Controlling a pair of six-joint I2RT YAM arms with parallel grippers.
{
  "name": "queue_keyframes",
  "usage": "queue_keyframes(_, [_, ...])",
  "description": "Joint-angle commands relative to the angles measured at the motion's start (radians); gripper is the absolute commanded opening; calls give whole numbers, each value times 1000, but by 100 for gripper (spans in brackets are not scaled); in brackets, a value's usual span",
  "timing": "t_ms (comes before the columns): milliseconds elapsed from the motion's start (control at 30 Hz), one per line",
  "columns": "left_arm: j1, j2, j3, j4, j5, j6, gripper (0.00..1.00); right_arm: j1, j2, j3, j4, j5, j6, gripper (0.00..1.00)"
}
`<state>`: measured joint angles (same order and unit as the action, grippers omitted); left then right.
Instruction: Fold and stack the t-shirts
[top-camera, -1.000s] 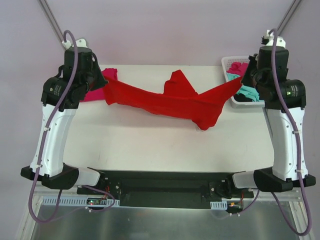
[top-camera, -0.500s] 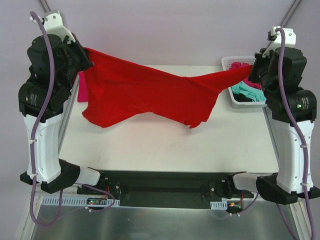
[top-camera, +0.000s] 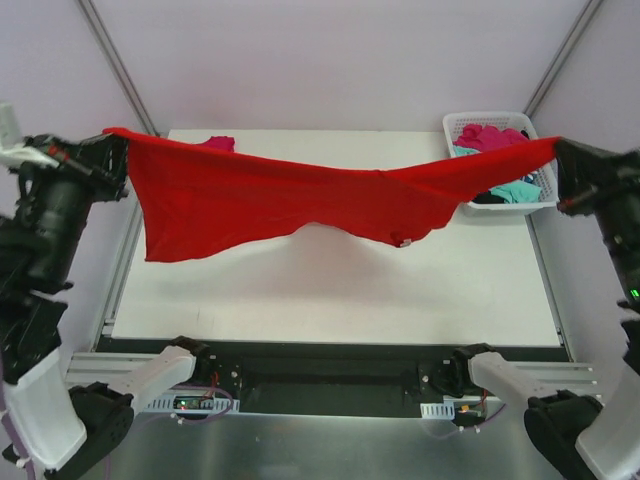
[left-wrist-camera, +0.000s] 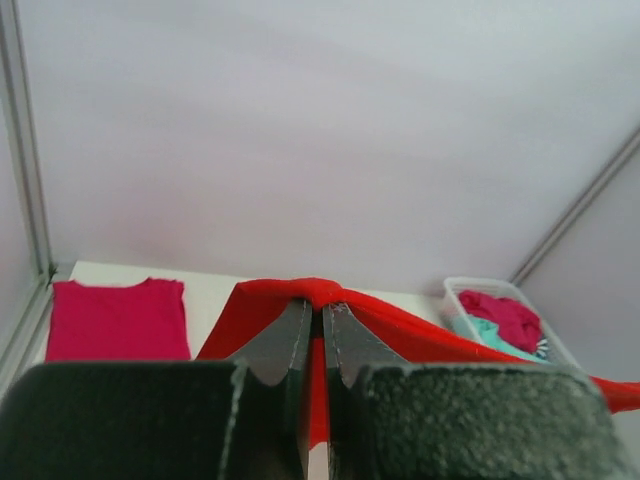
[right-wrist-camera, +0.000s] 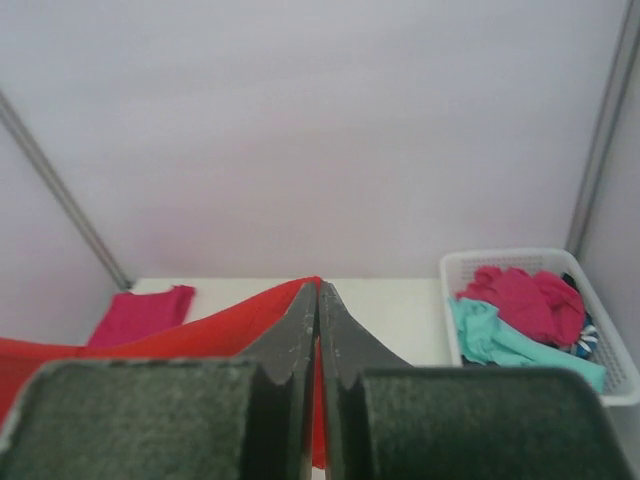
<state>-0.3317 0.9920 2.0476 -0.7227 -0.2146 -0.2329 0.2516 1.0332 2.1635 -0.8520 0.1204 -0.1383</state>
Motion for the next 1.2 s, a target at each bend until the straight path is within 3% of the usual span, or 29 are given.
queue_keyframes(0, [10, -116, -35, 88, 136, -46, 0, 2, -100, -4, -19, -174, 100, 1])
queue_keyframes(133, [10, -277, -107, 88, 156, -101, 0, -5, -243, -71, -21, -217, 135, 1])
queue_keyframes(267, [16, -345, -93, 71, 159, -124, 0, -21, -269, -15, -90, -228, 157, 1])
queue_keyframes(400, [34, -331, 11, 9, 173, -118, 0, -48, -260, 70, -139, -252, 155, 1])
queue_keyframes(600, [37, -282, 113, 12, 146, -105, 0, -77, -213, 173, -84, -209, 155, 1])
queue_keyframes(733, [37, -190, 149, 25, 120, -82, 0, -83, -176, 136, -61, -188, 143, 1])
queue_keyframes(867, [37, -148, 24, 104, 90, -72, 0, -94, -188, -43, 7, -162, 95, 1])
queue_keyframes(1167, [37, -44, -453, 347, 41, -77, 0, -94, -148, -528, 201, -87, -1, 1])
